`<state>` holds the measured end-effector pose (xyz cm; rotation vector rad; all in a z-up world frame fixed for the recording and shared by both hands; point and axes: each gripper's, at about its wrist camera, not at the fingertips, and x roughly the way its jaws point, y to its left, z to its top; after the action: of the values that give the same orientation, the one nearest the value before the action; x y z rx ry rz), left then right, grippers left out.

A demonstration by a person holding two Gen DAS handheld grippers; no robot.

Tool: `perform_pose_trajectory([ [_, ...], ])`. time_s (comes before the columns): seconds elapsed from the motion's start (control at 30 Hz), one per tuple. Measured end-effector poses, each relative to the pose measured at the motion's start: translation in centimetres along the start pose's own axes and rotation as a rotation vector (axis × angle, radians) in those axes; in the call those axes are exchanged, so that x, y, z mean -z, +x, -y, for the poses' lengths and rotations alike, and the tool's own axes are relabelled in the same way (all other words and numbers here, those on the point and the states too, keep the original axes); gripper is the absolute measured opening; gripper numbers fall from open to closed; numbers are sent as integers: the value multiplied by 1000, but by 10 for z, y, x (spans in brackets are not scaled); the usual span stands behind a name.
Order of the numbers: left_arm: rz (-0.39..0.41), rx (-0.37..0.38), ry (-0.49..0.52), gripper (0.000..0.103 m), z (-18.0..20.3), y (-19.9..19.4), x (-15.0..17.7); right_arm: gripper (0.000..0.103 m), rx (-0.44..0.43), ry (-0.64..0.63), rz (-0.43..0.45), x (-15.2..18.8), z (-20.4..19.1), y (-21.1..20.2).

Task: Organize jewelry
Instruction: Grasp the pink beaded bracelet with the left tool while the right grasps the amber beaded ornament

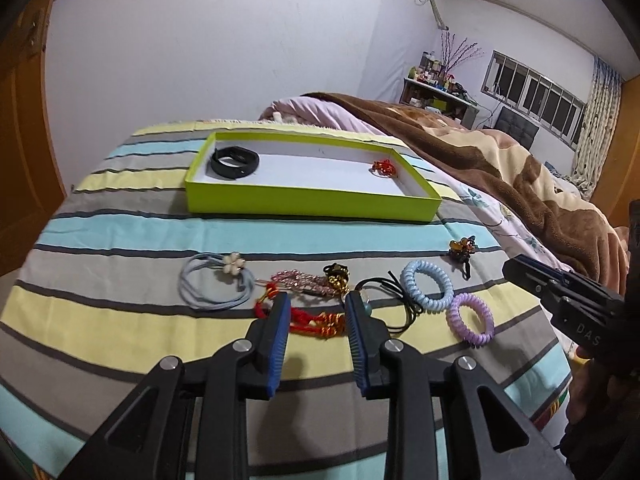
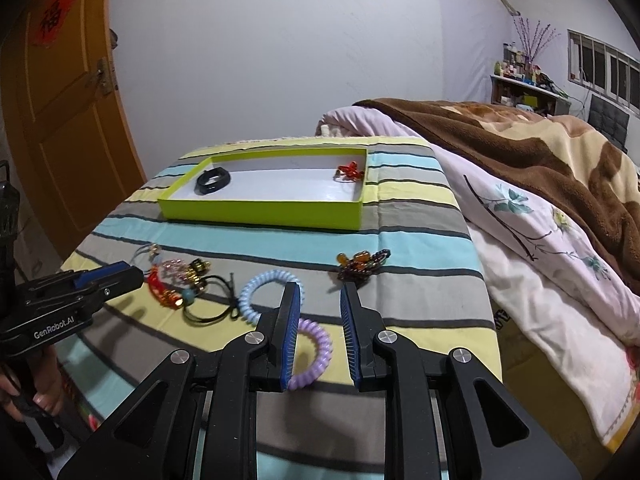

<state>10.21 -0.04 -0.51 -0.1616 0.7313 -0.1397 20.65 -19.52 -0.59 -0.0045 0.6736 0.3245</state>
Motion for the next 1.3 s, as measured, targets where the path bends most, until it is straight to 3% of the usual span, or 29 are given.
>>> perform_pose_trajectory([
  [0.3,-67,10,-61,29,-4,33,-6,21,13,40,-49,-8,15,30],
  [0.43,-77,9,-83,29,-7,38,-9,21,-22,94,-119,-12,25,47],
  [0.57,-93,14,-111,29,-9,44,-11,22,-48,126,-134,-19,29,54],
  [0.9,-116,-8,-149,33,-13,58,-23,22,4,147,-163,-35,29,71],
  [1.0,-120,-34,-128,32,-9,60,-25,27,7,135,-169,-38,27,76],
  [1.07,-123,-50,-115,30,-8,61,-26,33,21,117,-188,-38,26,81],
  [1.1,-123,-62,-108,24,-8,61,-26,34,22,112,-197,-38,26,83],
  [1.3,-121,-61,-105,16,-13,60,-27,32,3,126,-221,-34,29,87],
])
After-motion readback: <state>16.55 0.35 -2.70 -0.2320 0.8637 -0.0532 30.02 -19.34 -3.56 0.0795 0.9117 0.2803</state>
